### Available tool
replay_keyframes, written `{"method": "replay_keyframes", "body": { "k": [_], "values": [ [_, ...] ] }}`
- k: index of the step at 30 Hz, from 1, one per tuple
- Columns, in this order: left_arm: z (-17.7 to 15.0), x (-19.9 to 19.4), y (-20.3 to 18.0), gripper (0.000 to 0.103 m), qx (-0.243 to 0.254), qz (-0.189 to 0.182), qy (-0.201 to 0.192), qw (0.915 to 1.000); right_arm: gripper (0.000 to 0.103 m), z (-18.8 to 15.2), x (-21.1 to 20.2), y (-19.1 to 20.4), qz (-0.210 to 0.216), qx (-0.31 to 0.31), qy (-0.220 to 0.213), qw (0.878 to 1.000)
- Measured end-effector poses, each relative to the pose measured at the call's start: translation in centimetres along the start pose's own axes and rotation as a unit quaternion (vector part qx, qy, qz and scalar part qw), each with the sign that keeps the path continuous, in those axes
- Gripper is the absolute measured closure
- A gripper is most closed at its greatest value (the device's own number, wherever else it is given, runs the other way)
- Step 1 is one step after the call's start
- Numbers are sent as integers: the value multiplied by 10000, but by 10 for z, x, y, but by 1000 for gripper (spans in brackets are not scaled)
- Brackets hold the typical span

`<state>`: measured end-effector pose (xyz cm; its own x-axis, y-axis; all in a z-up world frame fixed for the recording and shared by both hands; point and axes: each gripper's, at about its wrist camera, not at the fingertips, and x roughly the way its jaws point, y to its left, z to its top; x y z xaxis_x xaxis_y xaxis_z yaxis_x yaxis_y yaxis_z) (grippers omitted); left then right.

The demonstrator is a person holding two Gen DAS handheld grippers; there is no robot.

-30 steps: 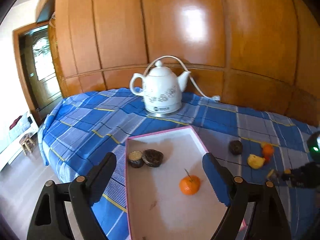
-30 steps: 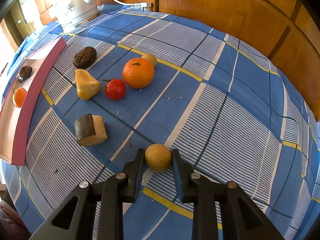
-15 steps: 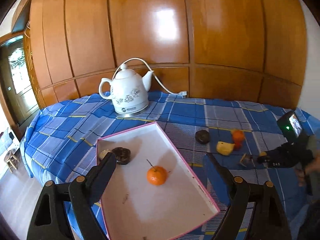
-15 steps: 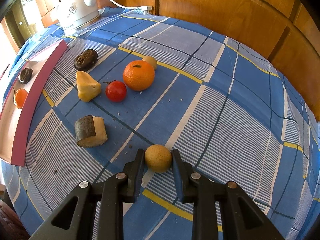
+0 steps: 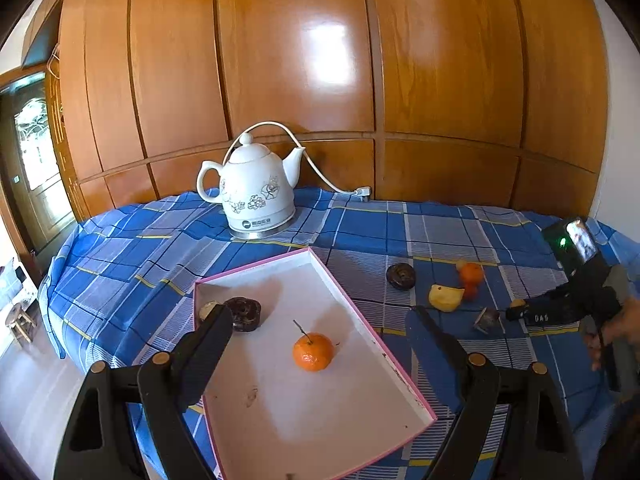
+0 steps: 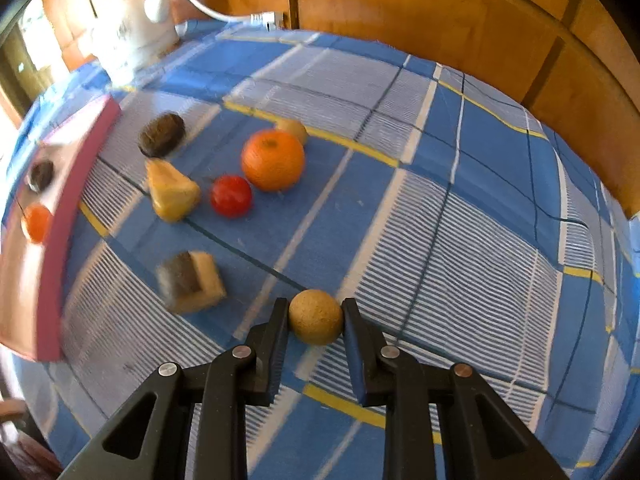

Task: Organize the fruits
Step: 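Carry the yellow ball into the tray and release it with the right gripper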

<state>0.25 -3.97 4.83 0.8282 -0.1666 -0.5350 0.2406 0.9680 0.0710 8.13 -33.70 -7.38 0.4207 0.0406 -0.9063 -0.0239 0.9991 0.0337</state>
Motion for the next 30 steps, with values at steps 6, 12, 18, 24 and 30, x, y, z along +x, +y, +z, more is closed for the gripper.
{"method": "replay_keyframes", "body": {
  "k": [6,12,18,24,30],
  "values": [
    [-2,2,6,15,-73,35,46,10000,77,24,-26,36,676,-18,-492,9965],
    [-5,6,13,15,-148,75,117,9998,77,49,-33,105,1484,-481,-577,9861],
    [-16,12,36,15,-425,279,270,9983,77,66,-26,179,1980,-914,-511,9746],
    [-28,14,72,15,-857,691,394,9931,76,81,-12,224,1860,-1239,-517,9733],
    [-35,15,94,15,-1128,930,443,9883,68,82,-19,250,1640,-1471,-792,9722]
  ]
}}
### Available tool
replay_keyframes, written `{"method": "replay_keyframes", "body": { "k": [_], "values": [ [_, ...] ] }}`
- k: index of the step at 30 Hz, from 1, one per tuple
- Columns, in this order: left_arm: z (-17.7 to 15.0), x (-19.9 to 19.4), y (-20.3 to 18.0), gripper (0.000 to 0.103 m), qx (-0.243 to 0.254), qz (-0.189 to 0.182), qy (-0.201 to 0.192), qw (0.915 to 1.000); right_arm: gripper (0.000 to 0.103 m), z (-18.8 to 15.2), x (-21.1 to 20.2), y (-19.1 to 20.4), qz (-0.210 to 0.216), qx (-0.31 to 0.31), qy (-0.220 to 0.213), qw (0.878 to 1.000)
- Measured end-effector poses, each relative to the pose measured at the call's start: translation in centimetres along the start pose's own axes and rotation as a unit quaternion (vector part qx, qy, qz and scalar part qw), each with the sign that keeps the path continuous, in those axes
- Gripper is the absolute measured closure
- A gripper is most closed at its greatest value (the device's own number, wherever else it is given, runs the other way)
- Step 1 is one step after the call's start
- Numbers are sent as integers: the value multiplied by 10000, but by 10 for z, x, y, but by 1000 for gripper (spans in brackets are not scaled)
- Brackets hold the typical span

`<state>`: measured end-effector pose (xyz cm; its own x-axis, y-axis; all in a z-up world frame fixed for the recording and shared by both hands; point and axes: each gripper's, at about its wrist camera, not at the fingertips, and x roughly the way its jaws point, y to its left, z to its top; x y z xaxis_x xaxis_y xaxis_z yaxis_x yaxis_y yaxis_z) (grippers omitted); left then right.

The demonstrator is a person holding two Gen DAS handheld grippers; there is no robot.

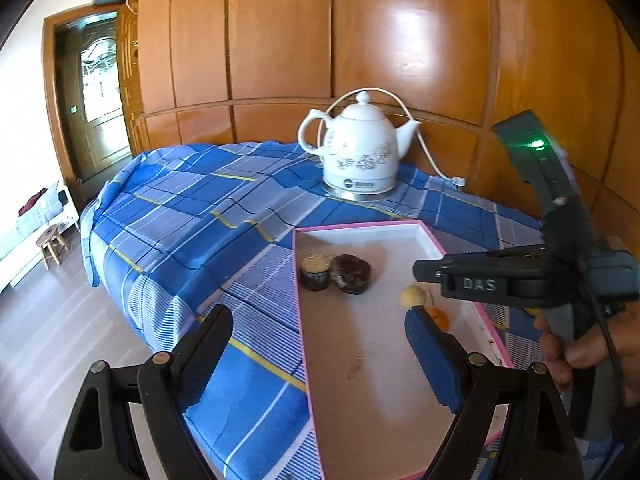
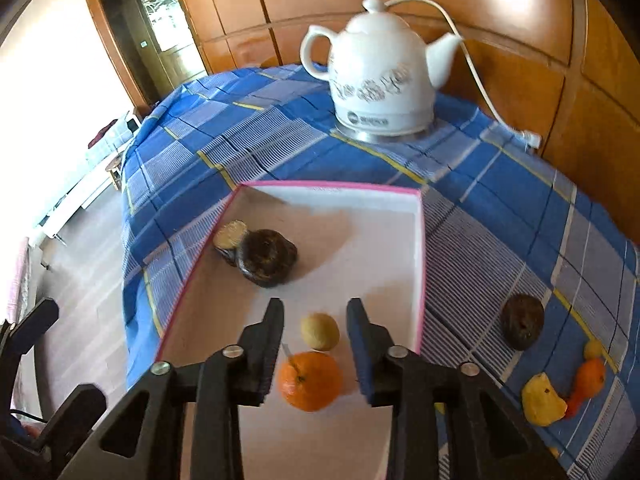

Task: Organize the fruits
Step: 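Carry the yellow ball into the tray and release it with the right gripper, then move both grippers back toward the remaining fruits beside the tray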

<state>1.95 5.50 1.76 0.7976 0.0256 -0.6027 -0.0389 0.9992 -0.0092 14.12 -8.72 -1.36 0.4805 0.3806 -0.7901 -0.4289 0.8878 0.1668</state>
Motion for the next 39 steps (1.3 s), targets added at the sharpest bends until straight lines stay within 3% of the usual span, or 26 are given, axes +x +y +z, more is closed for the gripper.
{"method": "replay_keyframes", "body": {
  "k": [8,14,22,39],
  "values": [
    [-3,1,-4,15,28,-42,25,10000,68,-12,-54,16,-858,-117,-898,9922],
    [-5,-1,-21,15,211,-166,58,9996,68,-27,-99,-6,-1601,411,-1517,9745],
    [-4,-5,-39,15,436,-245,46,9987,68,-42,-149,-33,-2177,849,-2119,9489],
    [-4,-11,-74,15,858,-411,27,9955,68,-67,-196,-70,-2578,1249,-2429,9268]
  ]
}}
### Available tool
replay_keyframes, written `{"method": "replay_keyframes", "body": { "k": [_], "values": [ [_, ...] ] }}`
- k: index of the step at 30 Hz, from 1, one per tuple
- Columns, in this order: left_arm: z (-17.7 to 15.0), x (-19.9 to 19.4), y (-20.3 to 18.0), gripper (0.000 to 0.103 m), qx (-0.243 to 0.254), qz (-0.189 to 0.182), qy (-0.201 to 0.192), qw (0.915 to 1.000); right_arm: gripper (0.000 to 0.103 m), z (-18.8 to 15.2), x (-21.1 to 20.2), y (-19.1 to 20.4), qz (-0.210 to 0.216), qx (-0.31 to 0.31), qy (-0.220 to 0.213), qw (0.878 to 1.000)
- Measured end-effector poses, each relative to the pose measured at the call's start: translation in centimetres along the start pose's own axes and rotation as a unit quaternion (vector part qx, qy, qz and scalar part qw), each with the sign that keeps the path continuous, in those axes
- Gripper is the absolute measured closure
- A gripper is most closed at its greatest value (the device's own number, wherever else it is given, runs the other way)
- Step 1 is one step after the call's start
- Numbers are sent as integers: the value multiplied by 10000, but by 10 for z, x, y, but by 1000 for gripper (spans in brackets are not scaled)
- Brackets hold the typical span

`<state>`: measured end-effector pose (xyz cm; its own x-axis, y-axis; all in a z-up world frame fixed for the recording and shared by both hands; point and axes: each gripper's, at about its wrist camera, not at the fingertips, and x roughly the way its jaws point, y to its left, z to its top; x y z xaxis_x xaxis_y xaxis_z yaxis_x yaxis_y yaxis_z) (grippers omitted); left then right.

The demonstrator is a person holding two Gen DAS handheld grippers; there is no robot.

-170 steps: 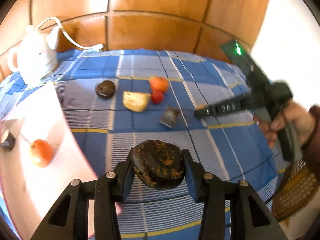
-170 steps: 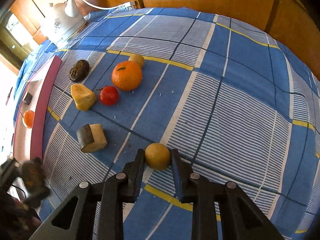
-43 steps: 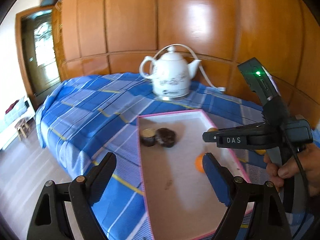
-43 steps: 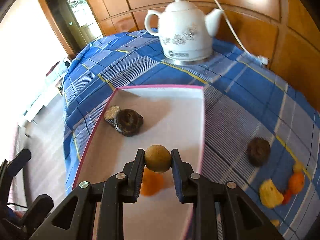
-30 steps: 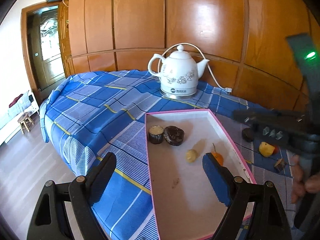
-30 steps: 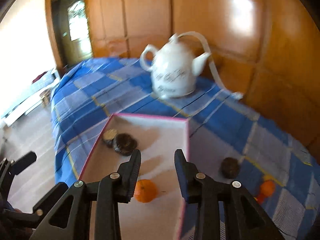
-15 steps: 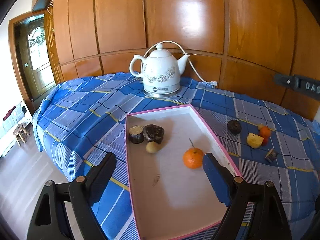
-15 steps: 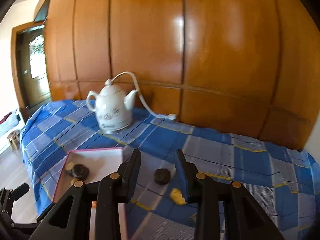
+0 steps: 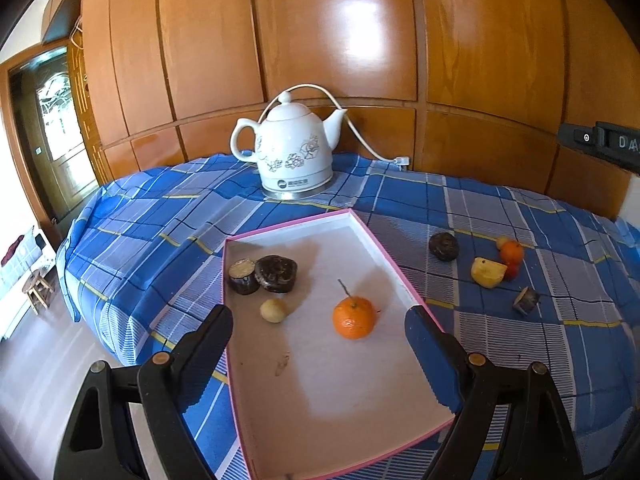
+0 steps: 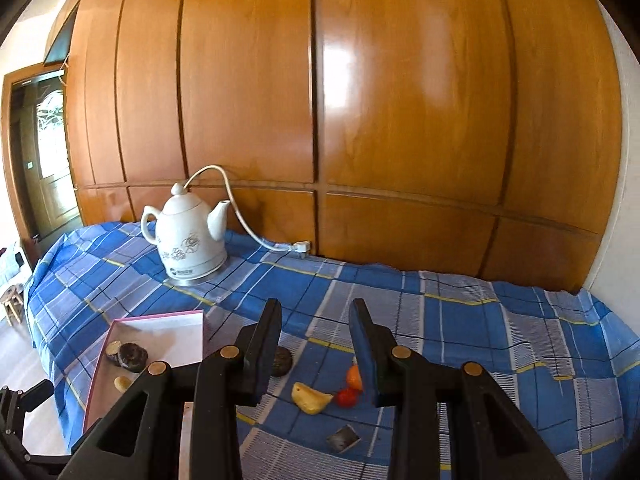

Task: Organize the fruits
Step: 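Move both grippers back toward the remaining fruits beside the tray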

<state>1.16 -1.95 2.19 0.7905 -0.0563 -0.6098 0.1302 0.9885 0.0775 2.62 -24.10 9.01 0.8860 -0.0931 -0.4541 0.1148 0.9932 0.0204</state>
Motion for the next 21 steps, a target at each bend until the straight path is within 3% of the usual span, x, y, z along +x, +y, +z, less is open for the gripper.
{"method": "replay_keyframes", "body": {
  "k": [10,21],
  "values": [
    [5,0,-21,15,219,-116,-9,9997,68,0,-5,-19,-257,26,-57,9997],
    [10,6,-50,15,484,-363,36,9982,68,-5,3,-59,-663,122,161,9976]
  ]
}}
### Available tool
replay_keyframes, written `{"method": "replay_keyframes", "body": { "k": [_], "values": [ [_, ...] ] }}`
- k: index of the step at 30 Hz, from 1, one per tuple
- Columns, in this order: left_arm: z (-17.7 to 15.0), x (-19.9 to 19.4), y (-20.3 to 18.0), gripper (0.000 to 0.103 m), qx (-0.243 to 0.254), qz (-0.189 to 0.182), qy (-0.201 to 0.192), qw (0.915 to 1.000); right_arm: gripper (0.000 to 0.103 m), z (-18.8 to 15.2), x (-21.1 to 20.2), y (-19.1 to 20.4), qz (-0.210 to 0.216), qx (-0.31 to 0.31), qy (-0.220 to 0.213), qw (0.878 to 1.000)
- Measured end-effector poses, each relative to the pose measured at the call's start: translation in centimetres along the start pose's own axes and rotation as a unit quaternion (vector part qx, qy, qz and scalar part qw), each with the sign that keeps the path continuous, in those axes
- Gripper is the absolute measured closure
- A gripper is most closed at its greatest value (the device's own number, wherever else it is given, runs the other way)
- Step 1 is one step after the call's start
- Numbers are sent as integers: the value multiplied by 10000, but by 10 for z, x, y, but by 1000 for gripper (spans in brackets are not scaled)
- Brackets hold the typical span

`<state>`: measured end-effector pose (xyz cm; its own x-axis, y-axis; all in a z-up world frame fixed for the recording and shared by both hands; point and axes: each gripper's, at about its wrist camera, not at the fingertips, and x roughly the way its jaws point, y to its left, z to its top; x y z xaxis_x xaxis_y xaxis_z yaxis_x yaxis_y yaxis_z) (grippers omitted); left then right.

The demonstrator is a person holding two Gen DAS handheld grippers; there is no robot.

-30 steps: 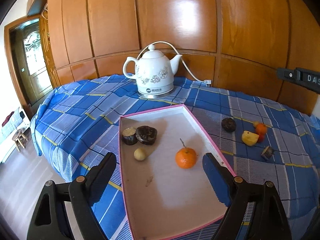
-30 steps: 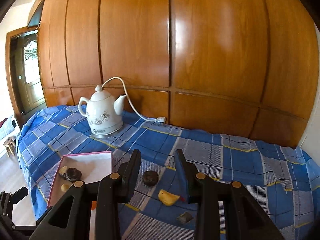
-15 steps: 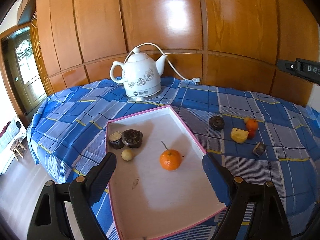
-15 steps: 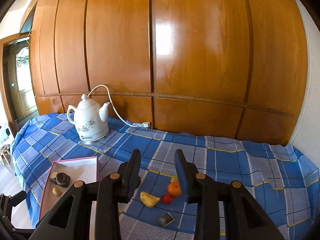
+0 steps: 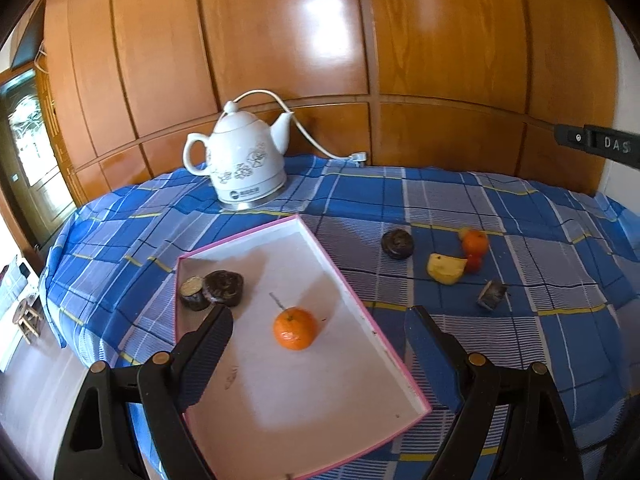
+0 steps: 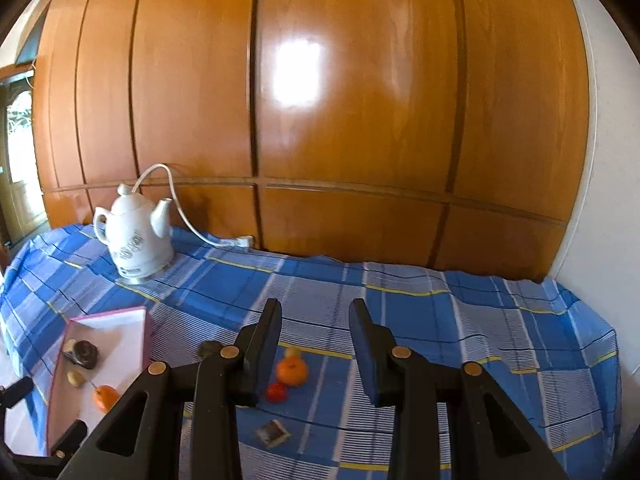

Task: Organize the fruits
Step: 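Move both grippers back toward the remaining fruits beside the tray, then reach the left gripper to the yellow cheese wedge and grasp it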

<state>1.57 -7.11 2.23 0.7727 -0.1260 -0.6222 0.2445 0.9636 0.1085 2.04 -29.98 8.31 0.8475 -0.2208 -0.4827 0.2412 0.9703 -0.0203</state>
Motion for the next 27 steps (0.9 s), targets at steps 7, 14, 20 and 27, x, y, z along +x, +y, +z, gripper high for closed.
{"method": "replay_keyframes", "body": {
  "k": [7,14,20,27],
  "values": [
    [5,8,-16,15,170,-152,66,9997,67,-3,13,-26,-227,-155,280,9992],
    [14,19,-25,15,184,-286,169,9993,66,-18,65,-62,82,-496,1432,9884],
    [19,31,-25,15,68,-456,343,9983,66,-60,116,-117,18,257,2298,9729],
    [24,50,-28,22,-41,-648,633,9959,66,-65,124,-142,140,930,2532,9628]
  ]
}}
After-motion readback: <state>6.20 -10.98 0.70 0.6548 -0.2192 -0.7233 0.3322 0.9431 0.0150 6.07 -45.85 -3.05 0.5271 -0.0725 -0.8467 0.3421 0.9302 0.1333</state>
